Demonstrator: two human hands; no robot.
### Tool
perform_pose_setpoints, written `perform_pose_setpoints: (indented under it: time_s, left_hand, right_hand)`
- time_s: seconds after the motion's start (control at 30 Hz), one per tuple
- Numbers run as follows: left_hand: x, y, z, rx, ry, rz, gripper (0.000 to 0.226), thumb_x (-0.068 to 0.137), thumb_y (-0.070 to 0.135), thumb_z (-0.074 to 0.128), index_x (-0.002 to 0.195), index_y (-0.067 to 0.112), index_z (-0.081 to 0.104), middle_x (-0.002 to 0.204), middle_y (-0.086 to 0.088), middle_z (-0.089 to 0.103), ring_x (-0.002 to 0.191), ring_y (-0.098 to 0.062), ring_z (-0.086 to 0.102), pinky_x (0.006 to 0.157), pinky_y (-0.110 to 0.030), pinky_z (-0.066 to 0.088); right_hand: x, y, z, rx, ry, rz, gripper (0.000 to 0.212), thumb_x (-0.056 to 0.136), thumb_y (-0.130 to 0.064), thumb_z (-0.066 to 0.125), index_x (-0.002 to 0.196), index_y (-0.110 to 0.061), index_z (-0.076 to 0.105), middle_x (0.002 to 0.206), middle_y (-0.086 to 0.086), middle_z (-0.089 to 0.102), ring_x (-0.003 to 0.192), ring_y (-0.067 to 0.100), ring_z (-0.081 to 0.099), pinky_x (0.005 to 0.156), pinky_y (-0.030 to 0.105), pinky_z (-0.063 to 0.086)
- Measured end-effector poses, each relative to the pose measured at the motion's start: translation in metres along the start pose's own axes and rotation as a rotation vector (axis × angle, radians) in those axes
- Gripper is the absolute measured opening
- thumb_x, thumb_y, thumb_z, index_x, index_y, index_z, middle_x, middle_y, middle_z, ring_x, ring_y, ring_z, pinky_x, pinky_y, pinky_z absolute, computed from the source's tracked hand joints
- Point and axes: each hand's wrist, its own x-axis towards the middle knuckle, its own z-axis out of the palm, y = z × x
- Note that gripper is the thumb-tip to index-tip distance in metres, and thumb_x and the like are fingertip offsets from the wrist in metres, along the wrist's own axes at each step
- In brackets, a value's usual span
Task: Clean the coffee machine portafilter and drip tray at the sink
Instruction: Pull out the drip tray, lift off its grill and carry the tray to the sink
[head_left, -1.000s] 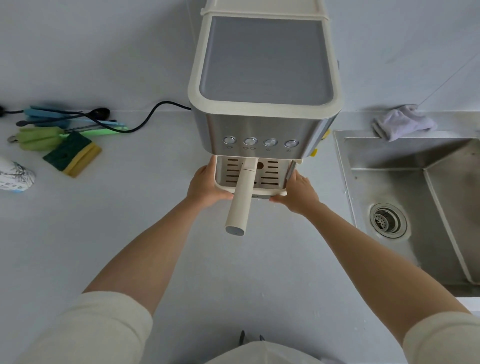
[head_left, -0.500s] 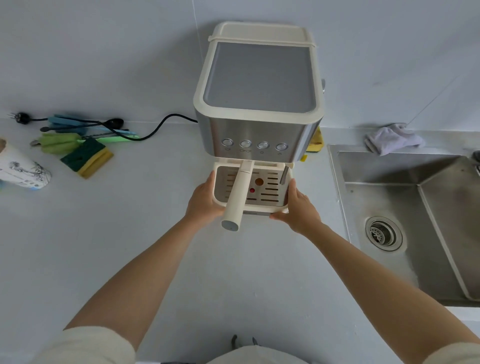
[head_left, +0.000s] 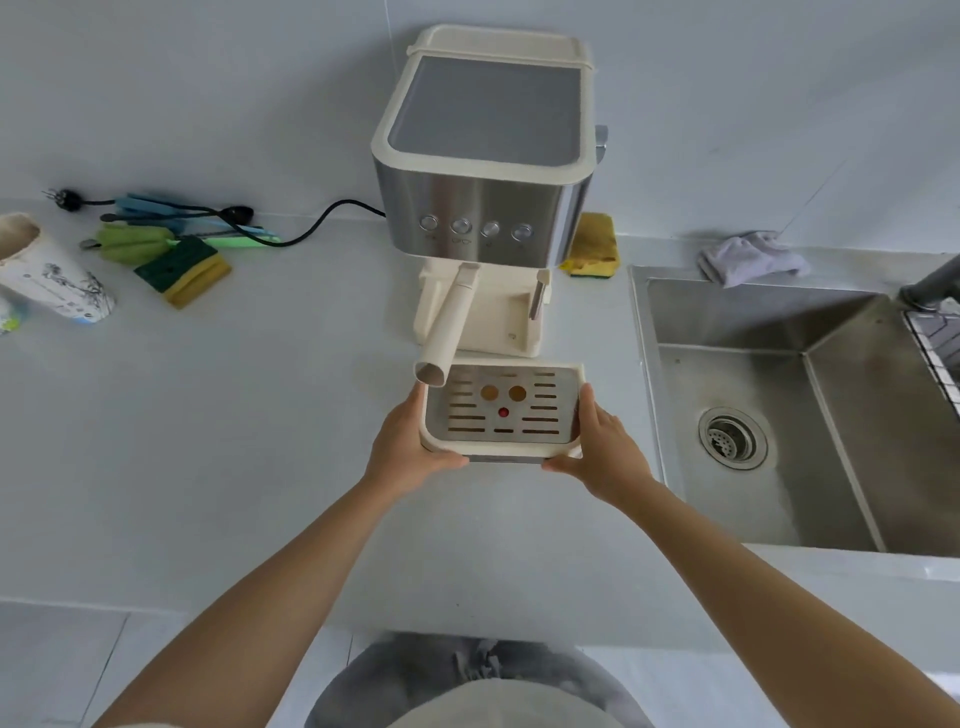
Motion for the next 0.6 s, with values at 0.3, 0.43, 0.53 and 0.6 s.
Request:
perform_pose_setpoints:
  time_s: [0.3,0.43,0.53,0.6]
  left_hand:
    - [-0.056,-0.006,0.033,0.018,-0.015,0.066,0.101,0.050,0.039,0.081,0.137,0.029,0.030,0.118,0.010,0.057,0.108,-0.013,0.056,0.081,-0.033,0.053]
    - [-0.075,-0.006,0.042,0.071,-0.045,0.077,0.106,0.050,0.040,0.080,0.140,0.026,0.026,0.124,0.006,0.055,0.112,-0.016,0.053,0.086,-0.040,0.052]
    - [-0.085,-0.002,0.047,0.096,-0.054,0.091,0.105,0.051,0.040,0.080,0.140,0.024,0.027,0.123,0.005,0.055,0.111,-0.017,0.053,0.087,-0.041,0.051]
    - [-0.090,0.000,0.050,0.118,-0.051,0.103,0.105,0.054,0.038,0.082,0.141,0.021,0.025,0.125,0.003,0.054,0.113,-0.019,0.051,0.090,-0.040,0.050]
  right_hand:
    - [-0.072,0.015,0.011,-0.029,-0.001,0.112,0.102,0.070,-0.032,0.076,0.143,-0.015,0.008,0.133,0.000,0.048,0.121,0.020,0.045,0.098,0.040,0.044]
    - [-0.097,0.021,0.019,-0.023,0.020,0.165,0.097,0.066,-0.031,0.079,0.138,-0.015,0.016,0.126,0.001,0.054,0.114,0.021,0.050,0.092,0.041,0.049]
    - [-0.110,0.024,0.021,-0.022,0.030,0.190,0.092,0.065,-0.031,0.080,0.134,-0.016,0.021,0.122,0.001,0.056,0.109,0.020,0.052,0.088,0.040,0.051]
    - [-0.115,0.026,0.021,-0.029,0.029,0.197,0.090,0.065,-0.030,0.080,0.133,-0.014,0.024,0.121,0.002,0.057,0.107,0.020,0.053,0.088,0.040,0.052]
